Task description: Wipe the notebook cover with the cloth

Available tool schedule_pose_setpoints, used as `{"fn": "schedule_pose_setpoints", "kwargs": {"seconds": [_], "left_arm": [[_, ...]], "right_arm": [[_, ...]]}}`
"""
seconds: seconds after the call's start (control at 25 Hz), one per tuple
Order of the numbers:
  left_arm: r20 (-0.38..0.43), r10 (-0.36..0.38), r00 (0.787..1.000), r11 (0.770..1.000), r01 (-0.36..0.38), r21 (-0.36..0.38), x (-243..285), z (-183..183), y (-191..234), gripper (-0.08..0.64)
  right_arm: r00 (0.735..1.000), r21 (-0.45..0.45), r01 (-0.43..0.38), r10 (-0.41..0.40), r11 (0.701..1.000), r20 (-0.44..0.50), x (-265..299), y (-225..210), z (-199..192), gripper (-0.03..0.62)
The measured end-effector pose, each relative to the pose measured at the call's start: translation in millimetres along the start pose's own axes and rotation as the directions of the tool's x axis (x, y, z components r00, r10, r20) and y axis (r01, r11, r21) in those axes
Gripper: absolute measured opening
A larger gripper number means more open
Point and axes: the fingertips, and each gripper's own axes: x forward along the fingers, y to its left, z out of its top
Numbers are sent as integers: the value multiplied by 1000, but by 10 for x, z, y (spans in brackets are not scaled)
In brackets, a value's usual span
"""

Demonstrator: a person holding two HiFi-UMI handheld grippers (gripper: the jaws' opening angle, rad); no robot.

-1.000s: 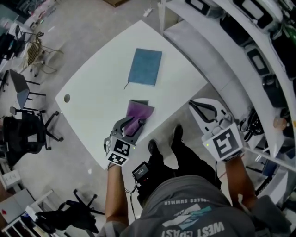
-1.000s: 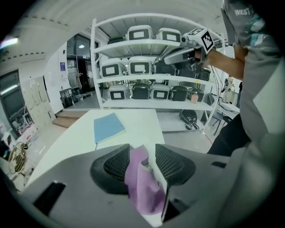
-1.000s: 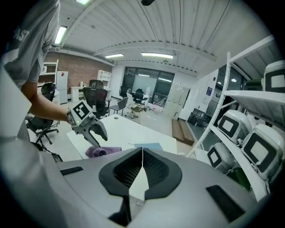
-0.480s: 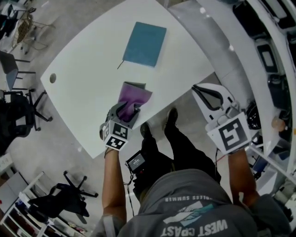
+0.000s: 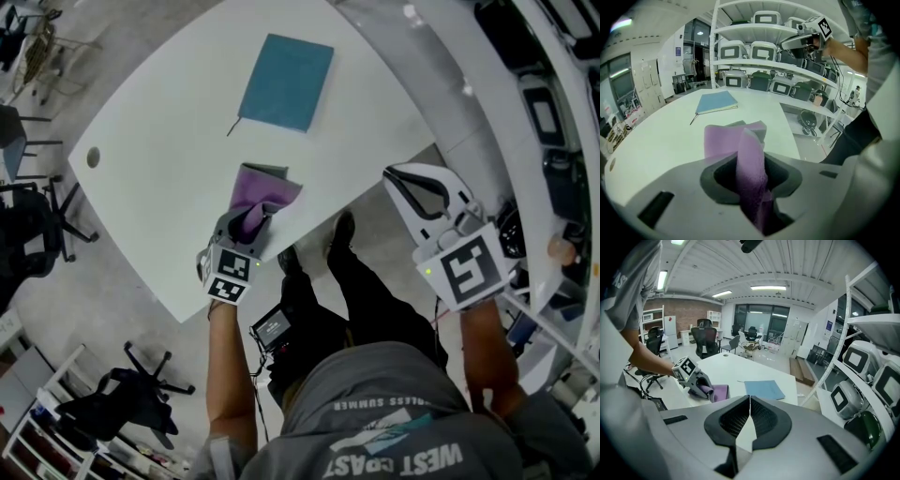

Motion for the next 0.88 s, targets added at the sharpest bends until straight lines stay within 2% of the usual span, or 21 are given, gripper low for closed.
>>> {"fn": "schedule_pose_setpoints", "kwargs": {"seconds": [0.24, 0.56, 0.88], "left_arm": [[-21, 53, 998, 998, -53, -31, -71, 177, 77, 55], [32, 150, 988, 988, -148, -49, -204, 678, 265, 51], [51, 277, 960, 961, -275, -39, -216, 1282, 517, 51]], "right_arm": [[1000, 1, -4, 4, 1000, 12, -67, -70, -50, 31], [999, -2, 6, -6, 1000, 48, -244, -340, -53, 31], [997, 7, 30, -30, 1000, 77, -482, -790, -187, 31]]}}
